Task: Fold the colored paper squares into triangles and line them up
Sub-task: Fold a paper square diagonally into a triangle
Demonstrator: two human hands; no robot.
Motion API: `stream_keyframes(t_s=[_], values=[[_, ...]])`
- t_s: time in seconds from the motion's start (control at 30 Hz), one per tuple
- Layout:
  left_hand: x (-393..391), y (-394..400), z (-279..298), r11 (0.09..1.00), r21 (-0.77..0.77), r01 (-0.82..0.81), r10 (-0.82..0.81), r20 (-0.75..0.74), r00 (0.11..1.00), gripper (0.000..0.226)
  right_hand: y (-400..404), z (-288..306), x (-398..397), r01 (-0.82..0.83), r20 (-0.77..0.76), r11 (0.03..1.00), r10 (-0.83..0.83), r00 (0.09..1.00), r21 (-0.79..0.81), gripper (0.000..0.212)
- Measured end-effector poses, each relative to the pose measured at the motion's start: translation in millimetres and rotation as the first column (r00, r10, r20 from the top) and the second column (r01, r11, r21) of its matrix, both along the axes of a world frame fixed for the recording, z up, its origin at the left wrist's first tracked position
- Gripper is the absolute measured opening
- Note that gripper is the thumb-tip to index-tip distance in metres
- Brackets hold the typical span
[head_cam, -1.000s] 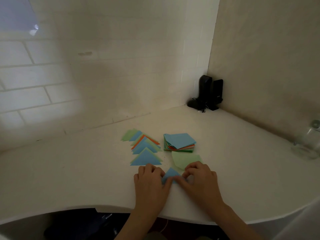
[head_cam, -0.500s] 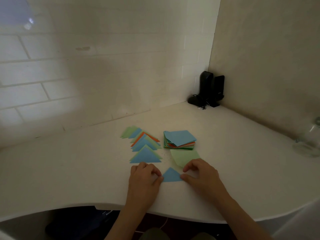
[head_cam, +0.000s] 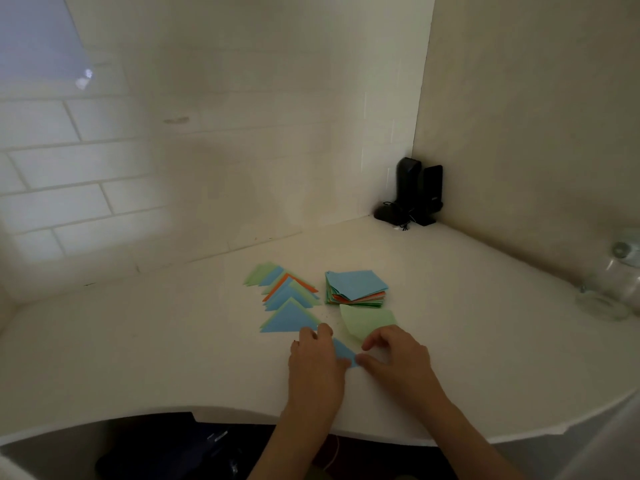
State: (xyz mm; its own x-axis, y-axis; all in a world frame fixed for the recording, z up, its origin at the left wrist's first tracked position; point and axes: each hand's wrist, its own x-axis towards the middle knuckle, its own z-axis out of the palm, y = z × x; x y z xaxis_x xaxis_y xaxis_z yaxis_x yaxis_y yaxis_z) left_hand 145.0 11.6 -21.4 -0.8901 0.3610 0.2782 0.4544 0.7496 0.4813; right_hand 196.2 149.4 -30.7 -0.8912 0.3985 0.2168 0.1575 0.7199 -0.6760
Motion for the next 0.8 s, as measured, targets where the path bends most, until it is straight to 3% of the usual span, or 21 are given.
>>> stream_keyframes(t_s=[0.13,0.27,0.37,0.47,0.67,0.8], values=[[-9,-4,0,0.981,0.176,0.076,-0.093,0.092,0.991,0.033,0,-4,1,0.001,-0.058,1.0,-0.001,0.998,0.011,0.032],[-20,-23,-3,0.964,0.261,0.06,-0.066,0.017,0.998,0.02,0,-7,1,0.028,-0.173,0.998,-0.019,0.985,0.051,0.033],[-38,-43,-3,0.964,0.266,0.004,-0.001,-0.014,1.0,0.019,-1,-7,-3,0.05,-0.263,0.982,0.0,0.965,0.184,0.033],[-57,-57,-1,0.97,0.241,-0.025,0.034,-0.035,0.999,0.021,0,-6,-14,0.095,-0.232,0.954,-0.027,0.972,0.285,0.038],[-82,-66,-9,0.986,0.158,-0.062,0.081,-0.121,0.989,0.027,1,-13,-29,0.1,-0.176,0.961,-0.055,0.983,0.257,0.009],[-86,-65,-6,0.972,0.216,-0.091,0.124,-0.146,0.981,0.04,3,-14,-26,0.065,-0.169,0.958,-0.018,0.986,0.279,0.007]])
